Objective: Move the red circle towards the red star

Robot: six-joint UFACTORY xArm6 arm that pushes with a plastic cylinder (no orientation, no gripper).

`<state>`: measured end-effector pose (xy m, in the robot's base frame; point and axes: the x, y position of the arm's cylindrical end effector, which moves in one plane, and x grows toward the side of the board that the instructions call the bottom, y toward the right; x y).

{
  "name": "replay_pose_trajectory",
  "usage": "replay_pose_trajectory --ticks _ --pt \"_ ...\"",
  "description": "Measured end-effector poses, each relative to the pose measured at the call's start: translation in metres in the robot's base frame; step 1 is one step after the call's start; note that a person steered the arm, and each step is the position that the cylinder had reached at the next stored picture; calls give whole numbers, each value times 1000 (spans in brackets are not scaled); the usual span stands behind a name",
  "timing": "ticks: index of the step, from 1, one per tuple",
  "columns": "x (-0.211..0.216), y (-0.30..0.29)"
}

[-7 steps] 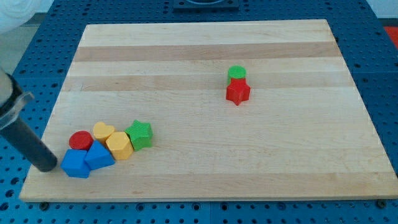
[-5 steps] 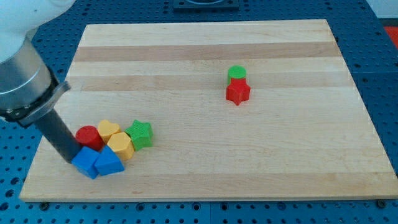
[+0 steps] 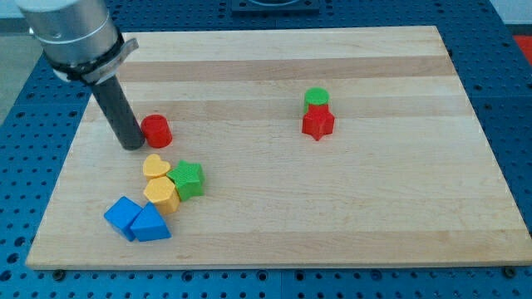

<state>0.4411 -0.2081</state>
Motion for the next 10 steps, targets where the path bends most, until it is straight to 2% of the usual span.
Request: replay_pose_trajectory --ticks 2,3,4,7,10 --pt "-43 37" --pt "-43 71" --pt "-32 98" --pt "44 136" --pt "42 232"
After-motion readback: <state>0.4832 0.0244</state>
